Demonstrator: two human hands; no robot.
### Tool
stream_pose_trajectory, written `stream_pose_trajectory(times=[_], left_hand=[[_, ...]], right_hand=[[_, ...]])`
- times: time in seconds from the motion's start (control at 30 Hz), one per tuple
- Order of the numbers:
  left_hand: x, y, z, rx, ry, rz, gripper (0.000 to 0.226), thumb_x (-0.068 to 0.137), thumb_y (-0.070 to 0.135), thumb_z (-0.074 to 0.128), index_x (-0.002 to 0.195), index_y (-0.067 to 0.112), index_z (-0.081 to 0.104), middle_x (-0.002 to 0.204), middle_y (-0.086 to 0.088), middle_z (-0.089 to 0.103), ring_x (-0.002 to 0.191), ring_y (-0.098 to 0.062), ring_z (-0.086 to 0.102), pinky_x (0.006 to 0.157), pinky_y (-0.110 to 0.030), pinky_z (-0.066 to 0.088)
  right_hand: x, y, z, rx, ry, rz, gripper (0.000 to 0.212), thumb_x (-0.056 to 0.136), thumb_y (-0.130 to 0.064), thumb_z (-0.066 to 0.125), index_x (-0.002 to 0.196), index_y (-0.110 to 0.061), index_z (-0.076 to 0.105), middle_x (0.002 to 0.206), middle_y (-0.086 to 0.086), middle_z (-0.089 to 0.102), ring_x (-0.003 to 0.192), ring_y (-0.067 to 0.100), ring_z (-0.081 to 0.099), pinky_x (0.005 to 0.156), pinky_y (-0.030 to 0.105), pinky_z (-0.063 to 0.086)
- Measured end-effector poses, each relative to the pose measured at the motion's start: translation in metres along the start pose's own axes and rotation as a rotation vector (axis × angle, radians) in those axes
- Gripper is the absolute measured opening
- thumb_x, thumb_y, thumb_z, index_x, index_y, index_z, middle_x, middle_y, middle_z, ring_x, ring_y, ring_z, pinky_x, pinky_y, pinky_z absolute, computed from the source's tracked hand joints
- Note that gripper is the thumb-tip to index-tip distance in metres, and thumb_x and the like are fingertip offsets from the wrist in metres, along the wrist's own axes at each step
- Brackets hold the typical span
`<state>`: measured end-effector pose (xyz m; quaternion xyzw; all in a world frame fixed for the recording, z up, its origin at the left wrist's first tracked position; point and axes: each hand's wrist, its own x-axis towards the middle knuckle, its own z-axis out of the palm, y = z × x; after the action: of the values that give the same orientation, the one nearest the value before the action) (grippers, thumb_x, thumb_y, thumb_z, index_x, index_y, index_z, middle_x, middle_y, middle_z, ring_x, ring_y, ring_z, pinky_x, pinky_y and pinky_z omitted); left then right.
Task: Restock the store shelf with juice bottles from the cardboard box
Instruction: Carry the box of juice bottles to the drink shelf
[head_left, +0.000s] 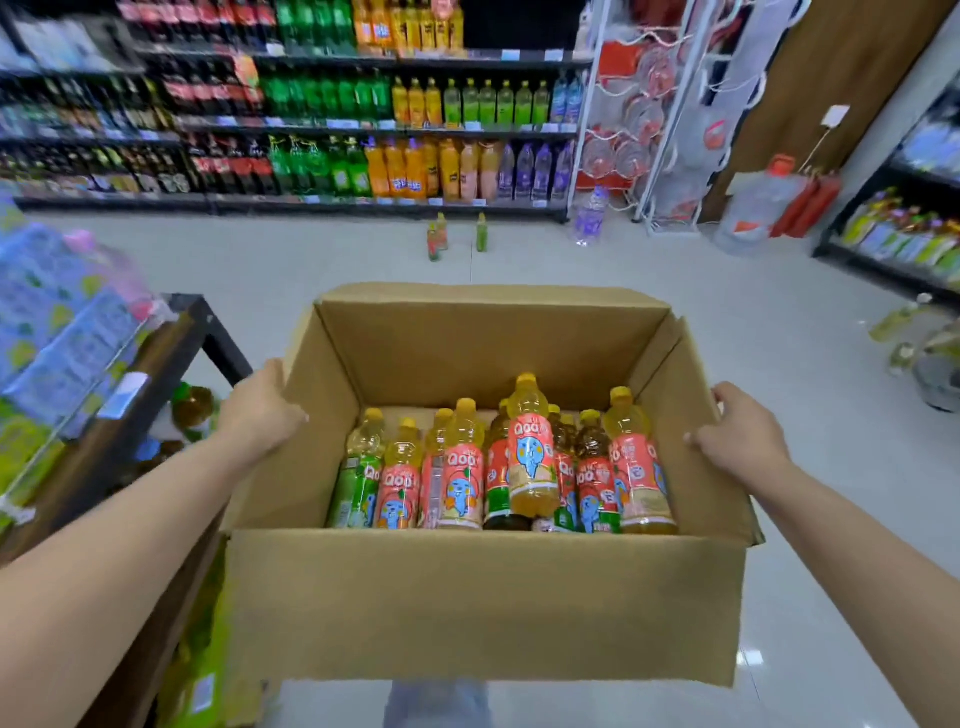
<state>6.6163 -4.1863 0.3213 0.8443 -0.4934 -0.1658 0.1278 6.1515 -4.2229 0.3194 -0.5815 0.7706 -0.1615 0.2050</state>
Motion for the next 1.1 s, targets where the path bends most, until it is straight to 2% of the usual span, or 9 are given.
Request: stream_pose_trajectory(times=[0.2,0.33,0.4,0.47,0.53,0.67,0.73,0.9,1.1], left_hand=[[0.197,0.065,-0.018,0.006,0.021,0.002,0.031,0.082,0.01,0.064,0.105,0.009,0.044,0.092,-0.01,0.05,0.1,-0.038,0.055,0.072,-0.037,0.039],[0.328,0.103,-0.02,-0.009,0.037,0.011,0.03,0.078,0.007,0.066,0.089,0.011,0.039,0.087,-0.012,0.054,0.093,-0.037,0.057,0.065,-0.034,0.033],[0.39,0.118,-0.014,-0.011,0.044,0.004,0.029,0.078,0.007,0.066,0.097,0.009,0.044,0.09,-0.014,0.057,0.095,-0.037,0.057,0.066,-0.034,0.035],[0.447,0.132,-0.008,-0.002,0.053,-0.019,0.04,0.079,0.008,0.067,0.114,0.005,0.047,0.103,-0.019,0.06,0.1,-0.038,0.057,0.071,-0.035,0.038],[0.502,0.145,-0.005,-0.001,0.049,-0.032,0.046,0.079,0.008,0.067,0.119,0.004,0.045,0.108,-0.02,0.06,0.101,-0.038,0.057,0.072,-0.035,0.039],[0.605,0.168,-0.006,-0.022,0.052,-0.069,0.028,0.077,0.007,0.065,0.097,0.008,0.044,0.085,-0.011,0.059,0.087,-0.037,0.058,0.062,-0.033,0.035],[0.655,0.18,-0.008,-0.022,0.05,-0.075,0.027,0.076,0.008,0.066,0.09,0.01,0.043,0.081,-0.009,0.057,0.078,-0.034,0.055,0.061,-0.034,0.036],[0.787,0.224,-0.004,0.003,0.035,-0.05,0.028,0.078,0.008,0.065,0.087,0.012,0.039,0.074,-0.005,0.051,0.074,-0.031,0.049,0.06,-0.033,0.034],[0.921,0.307,0.013,0.044,0.001,-0.016,0.028,0.08,0.008,0.064,0.088,0.01,0.038,0.07,-0.003,0.049,0.07,-0.029,0.048,0.058,-0.034,0.033]], right_hand=[[0.182,-0.099,0.02,0.009,-0.001,0.025,0.03,0.075,-0.014,0.071,0.096,-0.019,0.049,0.086,0.004,0.055,0.078,0.027,0.05,0.065,0.031,0.038],[0.305,-0.159,0.039,0.009,-0.009,0.008,0.029,0.076,-0.012,0.07,0.096,-0.017,0.05,0.084,0.005,0.056,0.076,0.028,0.051,0.063,0.031,0.038],[0.368,-0.187,0.052,0.011,-0.015,-0.013,0.028,0.076,-0.011,0.07,0.095,-0.017,0.05,0.083,0.005,0.054,0.074,0.027,0.049,0.063,0.031,0.037],[0.429,-0.214,0.065,0.003,-0.037,-0.032,0.028,0.077,-0.011,0.069,0.096,-0.017,0.049,0.083,0.005,0.053,0.074,0.027,0.048,0.063,0.031,0.037],[0.483,-0.24,0.078,0.013,-0.055,-0.037,0.028,0.079,-0.011,0.068,0.096,-0.019,0.046,0.084,0.004,0.053,0.074,0.026,0.048,0.063,0.03,0.037],[0.586,-0.295,0.097,0.039,-0.101,-0.04,0.026,0.08,-0.01,0.068,0.096,-0.017,0.048,0.084,0.005,0.057,0.073,0.026,0.051,0.058,0.03,0.036],[0.635,-0.322,0.105,0.04,-0.106,-0.022,0.026,0.079,-0.011,0.069,0.096,-0.015,0.05,0.084,0.005,0.059,0.074,0.027,0.052,0.06,0.031,0.037],[0.744,-0.37,0.129,0.058,-0.109,0.037,0.027,0.077,-0.01,0.07,0.095,-0.015,0.05,0.082,0.005,0.057,0.073,0.026,0.051,0.061,0.032,0.037],[0.869,-0.392,0.134,0.086,-0.1,0.136,0.026,0.076,-0.009,0.07,0.095,-0.014,0.052,0.081,0.008,0.062,0.075,0.03,0.057,0.063,0.034,0.043]])
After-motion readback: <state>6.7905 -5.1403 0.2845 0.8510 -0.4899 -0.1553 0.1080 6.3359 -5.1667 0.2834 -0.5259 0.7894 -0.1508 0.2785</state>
